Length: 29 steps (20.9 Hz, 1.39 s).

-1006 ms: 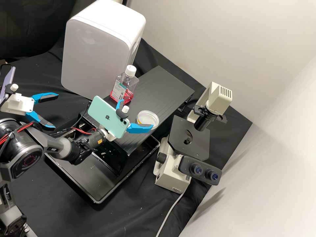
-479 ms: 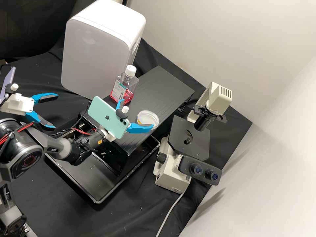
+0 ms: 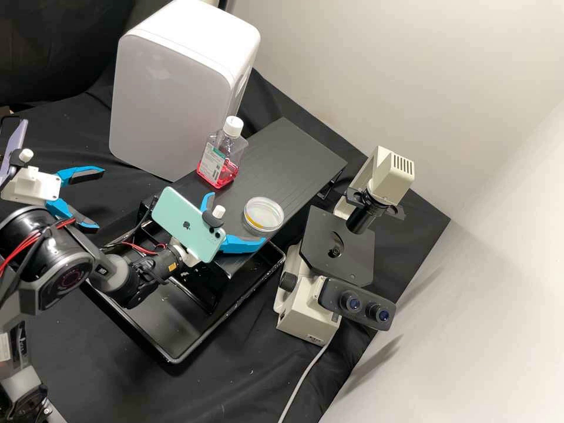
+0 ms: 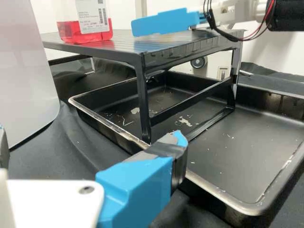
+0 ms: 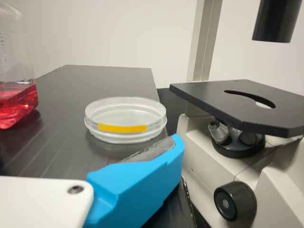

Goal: Remove the lid from the petri dish

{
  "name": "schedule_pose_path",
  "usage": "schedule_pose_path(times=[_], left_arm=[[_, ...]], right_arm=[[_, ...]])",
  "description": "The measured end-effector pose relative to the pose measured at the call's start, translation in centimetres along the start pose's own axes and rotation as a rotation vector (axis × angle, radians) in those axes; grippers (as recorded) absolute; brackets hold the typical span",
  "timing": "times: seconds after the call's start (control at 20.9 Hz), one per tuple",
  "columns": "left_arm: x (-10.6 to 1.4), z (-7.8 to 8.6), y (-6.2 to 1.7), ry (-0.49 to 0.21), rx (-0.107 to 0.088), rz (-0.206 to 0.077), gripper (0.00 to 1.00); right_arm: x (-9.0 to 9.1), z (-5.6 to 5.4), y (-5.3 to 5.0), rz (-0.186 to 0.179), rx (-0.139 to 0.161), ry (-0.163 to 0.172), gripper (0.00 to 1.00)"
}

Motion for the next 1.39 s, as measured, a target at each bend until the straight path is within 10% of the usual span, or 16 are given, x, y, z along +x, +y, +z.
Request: schedule_pose_path(times=[0.38, 0.81, 1.39], left_arm=[[0.0, 0.0, -0.09, 0.001, 0.000, -0.004, 1.00], [0.1, -0.1, -0.28, 0.002, -0.001, -0.012, 1.00], [0.1, -0.1, -0.36, 0.003, -0.013, -0.015, 1.00]], right_arm=[[0.1, 0.5, -0.5, 0.008, 0.035, 0.012, 1.00], [0.1, 0.7, -0.2, -0.001, 0.157, 0.029, 1.00], [2.3, 0.5, 0.7, 0.010, 0.151, 0.021, 1.00]])
